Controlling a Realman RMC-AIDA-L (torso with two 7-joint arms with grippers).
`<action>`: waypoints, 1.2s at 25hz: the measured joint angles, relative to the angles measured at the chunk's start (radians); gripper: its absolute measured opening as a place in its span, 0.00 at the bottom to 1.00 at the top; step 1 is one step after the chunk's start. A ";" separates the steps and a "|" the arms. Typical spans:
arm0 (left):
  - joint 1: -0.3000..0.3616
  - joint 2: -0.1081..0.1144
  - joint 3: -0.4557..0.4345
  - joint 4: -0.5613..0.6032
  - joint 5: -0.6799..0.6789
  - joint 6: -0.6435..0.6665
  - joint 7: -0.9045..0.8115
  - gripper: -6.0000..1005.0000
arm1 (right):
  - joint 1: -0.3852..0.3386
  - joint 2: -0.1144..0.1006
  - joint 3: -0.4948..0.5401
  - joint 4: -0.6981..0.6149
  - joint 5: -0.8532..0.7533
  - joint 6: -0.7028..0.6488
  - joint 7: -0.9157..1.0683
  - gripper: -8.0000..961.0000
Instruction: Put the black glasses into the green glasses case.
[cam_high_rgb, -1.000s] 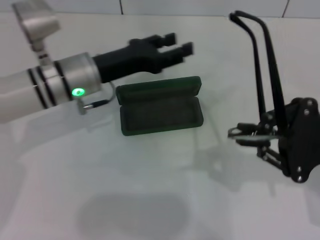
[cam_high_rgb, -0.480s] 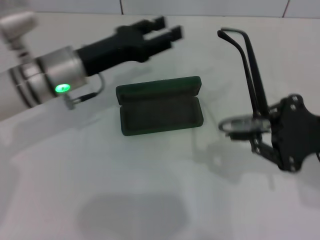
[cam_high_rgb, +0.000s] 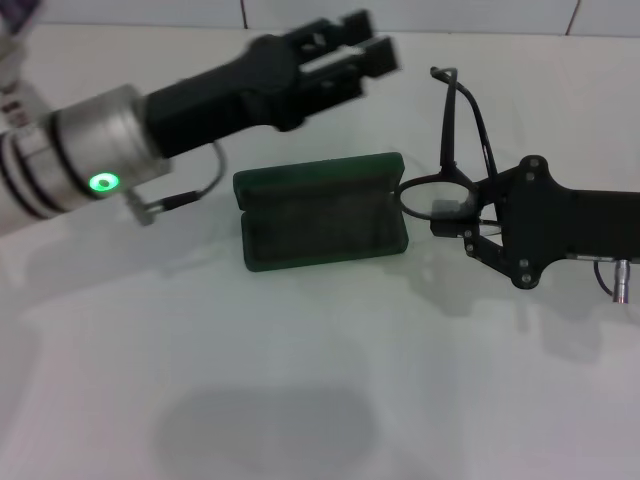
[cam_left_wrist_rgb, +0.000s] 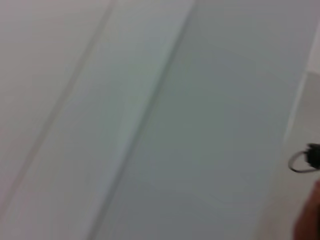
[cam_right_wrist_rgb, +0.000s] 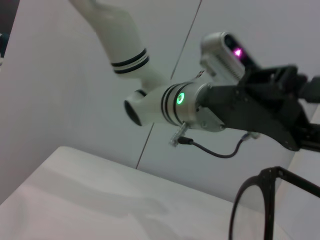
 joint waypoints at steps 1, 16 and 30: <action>-0.015 -0.004 0.000 0.000 0.021 0.001 -0.020 0.64 | 0.003 0.000 -0.001 0.001 -0.003 0.006 -0.001 0.11; -0.117 0.005 0.000 -0.009 0.246 -0.104 -0.358 0.64 | -0.010 0.003 -0.001 -0.028 -0.007 -0.003 -0.082 0.11; -0.120 0.006 -0.001 -0.002 0.149 -0.100 -0.293 0.63 | -0.017 0.001 0.000 -0.027 -0.012 0.000 -0.100 0.11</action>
